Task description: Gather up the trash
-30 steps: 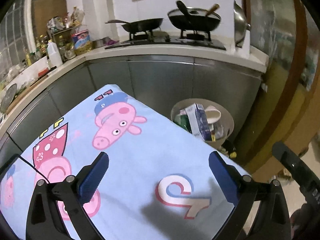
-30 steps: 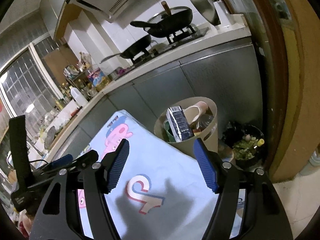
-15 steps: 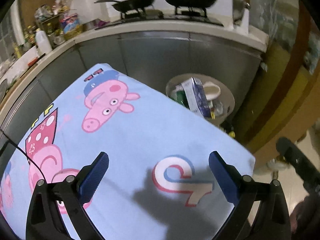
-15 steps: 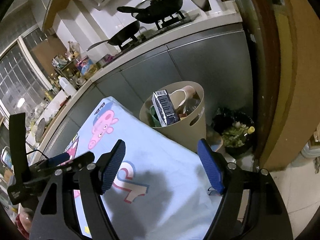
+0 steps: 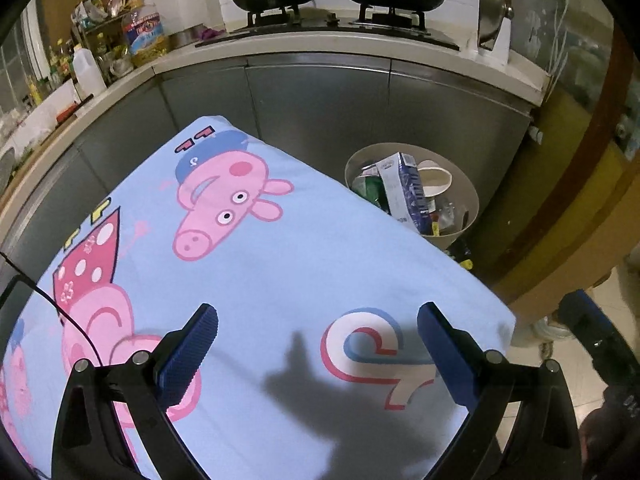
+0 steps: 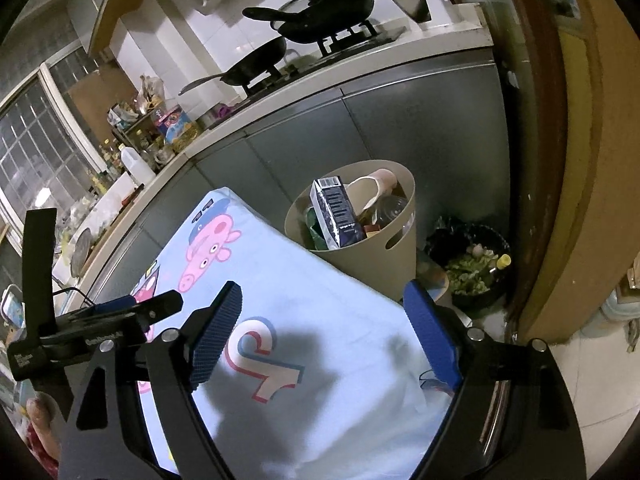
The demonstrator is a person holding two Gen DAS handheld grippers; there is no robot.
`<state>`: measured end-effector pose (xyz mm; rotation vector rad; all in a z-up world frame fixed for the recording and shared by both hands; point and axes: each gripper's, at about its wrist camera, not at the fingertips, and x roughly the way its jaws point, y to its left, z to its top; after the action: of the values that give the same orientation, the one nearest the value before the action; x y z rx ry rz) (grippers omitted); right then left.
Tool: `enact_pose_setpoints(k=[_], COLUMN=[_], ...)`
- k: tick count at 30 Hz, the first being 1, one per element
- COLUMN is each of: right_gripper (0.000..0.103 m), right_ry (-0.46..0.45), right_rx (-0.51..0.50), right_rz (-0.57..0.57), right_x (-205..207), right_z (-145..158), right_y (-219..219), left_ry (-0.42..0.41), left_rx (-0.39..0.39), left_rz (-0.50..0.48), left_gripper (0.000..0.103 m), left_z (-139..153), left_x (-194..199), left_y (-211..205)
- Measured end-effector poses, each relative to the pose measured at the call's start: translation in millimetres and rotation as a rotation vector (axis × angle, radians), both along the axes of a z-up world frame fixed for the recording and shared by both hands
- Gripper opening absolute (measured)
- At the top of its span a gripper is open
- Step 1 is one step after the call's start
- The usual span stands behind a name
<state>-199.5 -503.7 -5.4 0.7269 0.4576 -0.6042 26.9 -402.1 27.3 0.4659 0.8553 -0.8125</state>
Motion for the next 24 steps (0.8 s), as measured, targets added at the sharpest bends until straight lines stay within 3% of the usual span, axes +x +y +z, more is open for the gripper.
enact_pose_setpoints(k=[5,11,19,24], right_gripper=[0.082,0.082,0.082,0.082], right_ry=[-0.002,-0.004,-0.006,-0.004], right_rx=[-0.002,-0.005,-0.002,0.0], right_rz=[0.012,0.024,0.04,0.044], right_x=[1,3,5,6], right_z=[1,2,3,3], right_y=[1,4,7,7], left_ry=[-0.015,-0.138,-0.162,-0.134], left_rx=[-0.037,-0.025,-0.062,-0.082], left_rz=[0.008,0.03,0.042,0.067], left_gripper=[0.099,0.099,0.099,0.099], left_z=[8,11,16,18], left_x=[3,-1,1,7], left_y=[6,5,7,10])
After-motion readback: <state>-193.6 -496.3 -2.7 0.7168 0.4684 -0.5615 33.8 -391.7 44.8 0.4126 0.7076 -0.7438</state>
